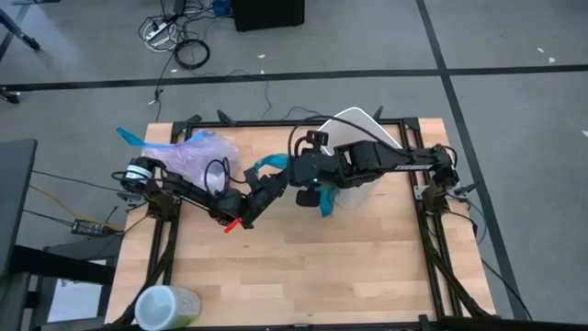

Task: Place trash/remove bag and relplace
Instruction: Put the blue trash bag into the white trash bin

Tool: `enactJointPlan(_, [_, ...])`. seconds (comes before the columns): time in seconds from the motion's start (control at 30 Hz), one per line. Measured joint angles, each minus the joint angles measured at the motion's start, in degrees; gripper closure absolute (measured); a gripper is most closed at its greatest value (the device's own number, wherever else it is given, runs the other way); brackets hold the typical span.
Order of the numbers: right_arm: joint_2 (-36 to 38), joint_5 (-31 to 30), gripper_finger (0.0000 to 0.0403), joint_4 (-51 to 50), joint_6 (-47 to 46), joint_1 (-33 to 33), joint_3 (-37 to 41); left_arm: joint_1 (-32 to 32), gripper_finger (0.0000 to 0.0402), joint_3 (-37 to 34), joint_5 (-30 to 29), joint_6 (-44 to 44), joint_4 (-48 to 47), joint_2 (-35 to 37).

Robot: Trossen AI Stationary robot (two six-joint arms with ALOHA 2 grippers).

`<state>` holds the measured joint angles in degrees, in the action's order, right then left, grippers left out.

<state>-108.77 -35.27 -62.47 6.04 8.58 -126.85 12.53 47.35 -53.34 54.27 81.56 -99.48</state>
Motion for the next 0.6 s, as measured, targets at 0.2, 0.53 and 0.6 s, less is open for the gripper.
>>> enactJointPlan(0.2, [0.0,1.34,0.0303,-2.0,-0.52,-0.92,0.0,0.0,0.0401,0.0,0.0,-0.24,0.97,0.0])
enactJointPlan(0.53, [0.0,2.03,0.0335,-1.95,-1.49,-1.51,0.0,0.0,0.0401,0.0,0.63,-3.0,2.86,-0.04])
enactJointPlan(0.6, [0.0,2.03,0.0365,-1.91,-1.49,-1.51,0.0,0.0,0.0401,0.0,0.82,-3.0,2.86,-0.04])
